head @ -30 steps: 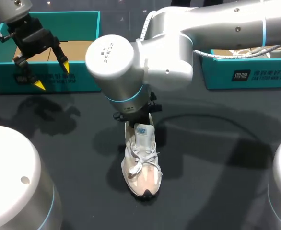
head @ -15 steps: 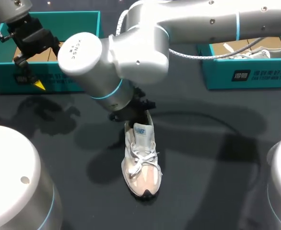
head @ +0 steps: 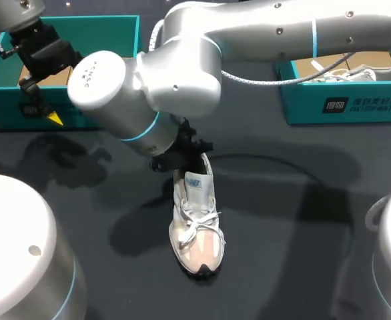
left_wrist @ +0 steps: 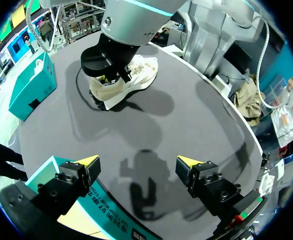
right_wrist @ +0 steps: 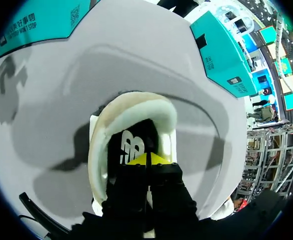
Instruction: Take the shoe out of the shoebox, open the shoe tongue, remove and reinsert the insole, then place the shoe into the shoebox
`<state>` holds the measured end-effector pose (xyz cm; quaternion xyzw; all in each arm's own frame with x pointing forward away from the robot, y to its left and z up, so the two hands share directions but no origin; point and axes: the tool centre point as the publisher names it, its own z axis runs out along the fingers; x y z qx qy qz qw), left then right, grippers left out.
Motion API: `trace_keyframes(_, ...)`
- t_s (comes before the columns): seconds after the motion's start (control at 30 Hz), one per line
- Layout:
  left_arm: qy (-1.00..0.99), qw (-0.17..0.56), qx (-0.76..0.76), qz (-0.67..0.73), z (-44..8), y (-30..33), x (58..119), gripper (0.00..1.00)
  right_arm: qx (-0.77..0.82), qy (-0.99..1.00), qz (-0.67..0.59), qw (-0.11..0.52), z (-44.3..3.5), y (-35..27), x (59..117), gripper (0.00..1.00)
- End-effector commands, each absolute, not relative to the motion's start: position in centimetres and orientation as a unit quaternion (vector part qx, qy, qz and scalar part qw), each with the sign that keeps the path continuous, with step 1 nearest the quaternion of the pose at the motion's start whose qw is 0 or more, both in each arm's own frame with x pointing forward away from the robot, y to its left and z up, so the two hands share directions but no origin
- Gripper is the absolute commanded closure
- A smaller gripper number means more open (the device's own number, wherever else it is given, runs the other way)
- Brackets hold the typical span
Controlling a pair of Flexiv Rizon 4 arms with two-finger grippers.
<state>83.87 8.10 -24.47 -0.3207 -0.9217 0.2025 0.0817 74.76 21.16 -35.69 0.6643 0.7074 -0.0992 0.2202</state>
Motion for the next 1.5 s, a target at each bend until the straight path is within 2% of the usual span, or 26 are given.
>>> trace_keyframes(0.03,-0.922,0.082,-0.321,0.201,-24.5,8.1,83.9,0.00,0.677,0.681,-0.103,0.259,-34.7,21.8,73.6,1.00)
trace_keyframes(0.27,-0.922,0.082,-0.321,0.201,-24.5,8.1,83.9,0.00,0.679,0.676,-0.133,0.252,-36.4,20.4,74.1,1.00)
trace_keyframes(0.67,-0.922,0.082,-0.321,0.201,-24.5,8.1,83.9,0.00,0.683,0.698,-0.104,0.188,-39.3,20.2,73.8,1.00)
trace_keyframes(0.93,-0.922,0.082,-0.321,0.201,-24.5,8.1,83.9,0.00,0.685,0.689,-0.041,0.232,-35.1,20.3,73.2,1.00)
trace_keyframes(1.07,-0.922,0.082,-0.321,0.201,-24.5,8.1,83.9,0.00,0.679,0.694,-0.037,0.237,-35.3,20.2,74.0,1.00)
trace_keyframes(1.5,-0.922,0.082,-0.321,0.201,-24.5,8.1,83.9,0.00,0.686,0.713,-0.024,0.142,-40.0,20.5,74.2,1.00)
